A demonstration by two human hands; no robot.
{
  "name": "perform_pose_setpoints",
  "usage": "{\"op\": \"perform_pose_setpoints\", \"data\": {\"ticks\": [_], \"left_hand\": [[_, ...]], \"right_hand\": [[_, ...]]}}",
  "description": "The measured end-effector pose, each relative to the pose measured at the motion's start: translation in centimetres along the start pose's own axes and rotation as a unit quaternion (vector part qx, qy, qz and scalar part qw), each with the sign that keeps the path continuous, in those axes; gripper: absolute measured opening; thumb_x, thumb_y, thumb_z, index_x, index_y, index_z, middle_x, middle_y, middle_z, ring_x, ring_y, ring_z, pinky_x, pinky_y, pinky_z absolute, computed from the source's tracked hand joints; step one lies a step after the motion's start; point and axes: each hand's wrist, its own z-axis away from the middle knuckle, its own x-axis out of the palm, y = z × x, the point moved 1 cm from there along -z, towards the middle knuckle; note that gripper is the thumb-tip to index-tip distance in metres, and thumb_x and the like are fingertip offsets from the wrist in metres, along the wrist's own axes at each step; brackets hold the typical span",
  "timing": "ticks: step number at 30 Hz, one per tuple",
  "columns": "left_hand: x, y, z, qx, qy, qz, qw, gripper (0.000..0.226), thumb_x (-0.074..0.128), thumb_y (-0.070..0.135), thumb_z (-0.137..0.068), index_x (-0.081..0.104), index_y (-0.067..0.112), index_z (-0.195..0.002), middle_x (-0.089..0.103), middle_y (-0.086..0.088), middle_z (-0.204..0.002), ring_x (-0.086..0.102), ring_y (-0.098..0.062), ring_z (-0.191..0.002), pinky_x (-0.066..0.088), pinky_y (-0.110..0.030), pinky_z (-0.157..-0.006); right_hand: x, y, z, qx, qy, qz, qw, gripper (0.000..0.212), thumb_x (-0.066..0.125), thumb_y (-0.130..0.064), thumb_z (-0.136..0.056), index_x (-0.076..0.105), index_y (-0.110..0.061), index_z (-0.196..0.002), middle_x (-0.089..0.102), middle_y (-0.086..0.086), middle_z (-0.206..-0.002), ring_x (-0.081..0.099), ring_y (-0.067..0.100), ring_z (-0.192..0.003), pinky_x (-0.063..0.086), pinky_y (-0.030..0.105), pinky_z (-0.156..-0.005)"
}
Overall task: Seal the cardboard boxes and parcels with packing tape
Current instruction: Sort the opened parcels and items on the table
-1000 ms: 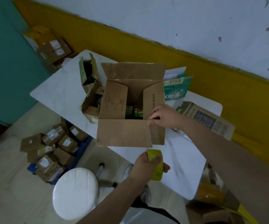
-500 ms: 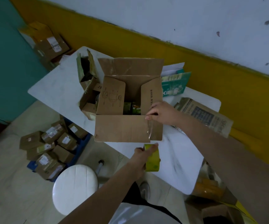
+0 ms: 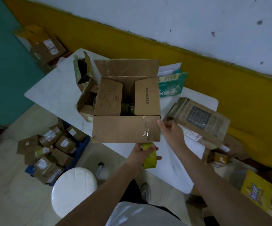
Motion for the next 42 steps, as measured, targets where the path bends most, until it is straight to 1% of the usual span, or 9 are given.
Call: {"op": "perform_pose_setpoints", "data": {"ticks": [3,6,14,22,26,29,32,38,42], "left_hand": [[-0.2,-0.1,-0.1,0.005,-0.015,-0.042,0.999,0.035,0.064,0.019,-0.095,0.047,0.016,-0.126,0.072,-0.015,-0.104,0.073,-0.037,-0.087,0.06,-0.04,-0.069],[-0.3,0.3,0.0,-0.007,-0.035,-0.09,0.995,0.038,0.062,0.026,-0.097,0.043,0.016,-0.128,0.074,-0.014,-0.103,0.074,-0.034,-0.088,0.06,-0.04,-0.074],[-0.1,1.5,0.8,-0.019,-0.052,-0.114,0.992,0.01,0.055,0.017,-0.101,0.048,0.015,-0.108,0.064,-0.019,-0.102,0.071,-0.021,-0.068,0.056,-0.024,-0.053],[0.1,2.9,1.9,0.096,0.006,-0.168,0.981,0.034,0.066,0.021,-0.095,0.05,0.01,-0.122,0.069,-0.014,-0.107,0.074,-0.029,-0.075,0.057,-0.029,-0.062],[0.3,5.4,2.7,0.136,-0.021,-0.183,0.973,0.034,0.071,0.026,-0.092,0.057,0.014,-0.12,0.07,-0.011,-0.107,0.075,-0.03,-0.079,0.059,-0.034,-0.066],[0.4,7.9,3.1,0.147,-0.04,-0.245,0.958,0.03,0.074,0.033,-0.088,0.061,0.024,-0.114,0.071,-0.002,-0.103,0.072,-0.017,-0.089,0.059,-0.034,-0.075],[0.6,10.3,3.4,0.122,-0.083,-0.251,0.957,0.035,0.072,0.032,-0.089,0.057,0.026,-0.12,0.07,-0.002,-0.109,0.07,-0.015,-0.094,0.059,-0.031,-0.077],[0.5,13.2,3.0,0.081,-0.107,-0.193,0.972,0.024,0.072,0.016,-0.09,0.063,0.019,-0.112,0.071,-0.009,-0.11,0.071,-0.022,-0.096,0.059,-0.039,-0.086],[0.7,13.8,2.7,0.067,-0.104,-0.167,0.978,0.03,0.07,0.017,-0.091,0.062,0.013,-0.119,0.072,-0.013,-0.114,0.071,-0.028,-0.099,0.058,-0.044,-0.089]], "right_hand": [[0.8,1.3,0.9,0.116,-0.175,-0.147,0.966,0.05,0.056,-0.06,-0.089,0.07,-0.015,-0.107,0.074,-0.002,-0.1,0.068,0.016,-0.099,0.052,0.028,-0.086],[1.3,0.8,1.6,0.11,-0.226,-0.263,0.932,0.048,0.072,-0.048,-0.082,0.068,-0.016,-0.119,0.074,-0.001,-0.111,0.067,0.015,-0.109,0.048,0.031,-0.099],[2.2,-1.1,1.7,0.131,-0.189,-0.23,0.946,0.038,0.087,-0.018,-0.071,0.071,-0.011,-0.104,0.076,0.004,-0.098,0.071,0.016,-0.093,0.054,0.026,-0.081],[0.7,-4.2,1.8,0.13,-0.186,-0.247,0.942,0.029,0.085,-0.017,-0.074,0.071,-0.016,-0.099,0.075,0.006,-0.106,0.069,0.016,-0.096,0.053,0.027,-0.086],[-1.3,-6.6,2.5,0.061,-0.138,-0.074,0.986,0.044,0.079,-0.039,-0.08,0.061,-0.017,-0.113,0.065,0.001,-0.111,0.062,0.005,-0.087,0.049,0.014,-0.063],[-3.5,-7.8,2.5,-0.081,-0.082,0.124,0.986,0.089,0.072,-0.062,-0.076,0.034,-0.025,-0.147,0.032,-0.002,-0.145,0.045,0.016,-0.126,0.045,0.03,-0.1],[-5.0,-9.3,1.3,-0.186,-0.195,0.18,0.946,0.075,0.056,-0.074,-0.072,0.049,-0.04,-0.139,0.022,-0.013,-0.159,0.018,0.012,-0.146,0.02,0.039,-0.12],[-4.8,-11.9,-1.2,-0.196,-0.317,0.147,0.916,0.042,0.058,-0.057,-0.089,0.062,-0.042,-0.128,0.062,-0.023,-0.124,0.055,-0.01,-0.109,0.04,0.008,-0.087],[-4.5,-12.7,-2.3,-0.262,-0.304,0.167,0.901,0.033,0.053,-0.046,-0.098,0.069,-0.031,-0.122,0.07,-0.018,-0.107,0.062,-0.007,-0.093,0.042,0.01,-0.074]]}}
